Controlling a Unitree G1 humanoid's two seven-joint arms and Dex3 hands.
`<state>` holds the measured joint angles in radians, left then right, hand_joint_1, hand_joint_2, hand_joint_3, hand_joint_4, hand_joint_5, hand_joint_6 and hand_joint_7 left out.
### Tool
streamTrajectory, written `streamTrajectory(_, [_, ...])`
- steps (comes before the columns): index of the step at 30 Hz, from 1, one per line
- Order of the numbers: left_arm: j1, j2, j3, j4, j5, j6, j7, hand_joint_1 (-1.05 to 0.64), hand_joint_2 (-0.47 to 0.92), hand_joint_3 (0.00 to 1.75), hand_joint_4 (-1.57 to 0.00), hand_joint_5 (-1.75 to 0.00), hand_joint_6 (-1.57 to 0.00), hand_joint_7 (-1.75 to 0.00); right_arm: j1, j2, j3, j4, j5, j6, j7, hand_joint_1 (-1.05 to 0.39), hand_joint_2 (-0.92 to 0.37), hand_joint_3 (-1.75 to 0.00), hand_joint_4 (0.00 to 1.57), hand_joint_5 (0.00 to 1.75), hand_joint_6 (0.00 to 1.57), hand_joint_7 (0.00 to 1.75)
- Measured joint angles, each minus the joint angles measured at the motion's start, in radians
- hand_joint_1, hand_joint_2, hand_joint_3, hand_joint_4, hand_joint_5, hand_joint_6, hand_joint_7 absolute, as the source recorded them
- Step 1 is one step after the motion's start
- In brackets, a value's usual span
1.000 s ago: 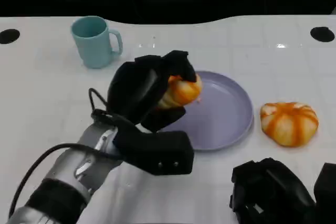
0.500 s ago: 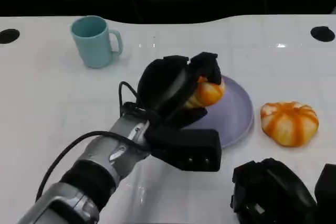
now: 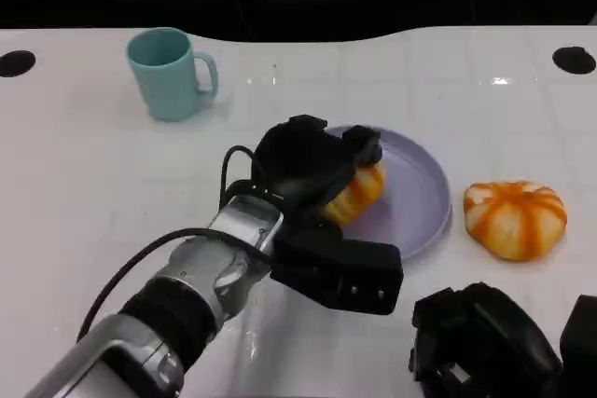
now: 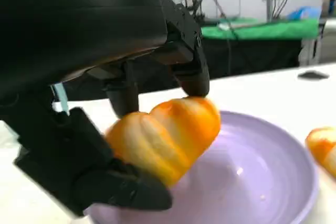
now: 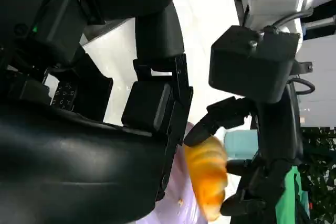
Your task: Grasp the bread from the table and place it into the plate.
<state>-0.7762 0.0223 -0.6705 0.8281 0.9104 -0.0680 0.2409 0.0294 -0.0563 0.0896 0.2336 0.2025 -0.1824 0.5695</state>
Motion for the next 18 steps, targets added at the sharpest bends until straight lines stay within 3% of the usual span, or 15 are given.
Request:
streamTrajectory(3, [-0.001,0.012,-0.015,-0.025,0.011,0.024,-0.062,-1.04,0.92,0.59,0.0,-0.76,-0.02,-0.38,0.0,0.0,0.0,0.0,0.0,0.0,0.0,-1.05,-0.05,-1.35,1.55,1.28,1.57,0.99])
streamTrajectory(10, [-0.001,0.039,-0.025,-0.08,0.01,0.032,-0.157,-1.05,0.92,0.61,0.0,-0.69,0.0,-0.4,0.0,0.001,0.0,0.0,0.002,0.002,-0.001,-1.05,-0.05,-1.35,1.54,1.28,1.57,0.97])
streamTrajectory(18, [0.061,0.087,0.056,-0.194,-0.115,-0.057,-0.181,-0.95,0.92,0.51,0.0,-0.97,-0.03,-0.54,0.0,0.0,0.0,-0.001,0.002,0.001,-0.003,-1.05,-0.07,-1.34,1.53,1.28,1.57,0.98])
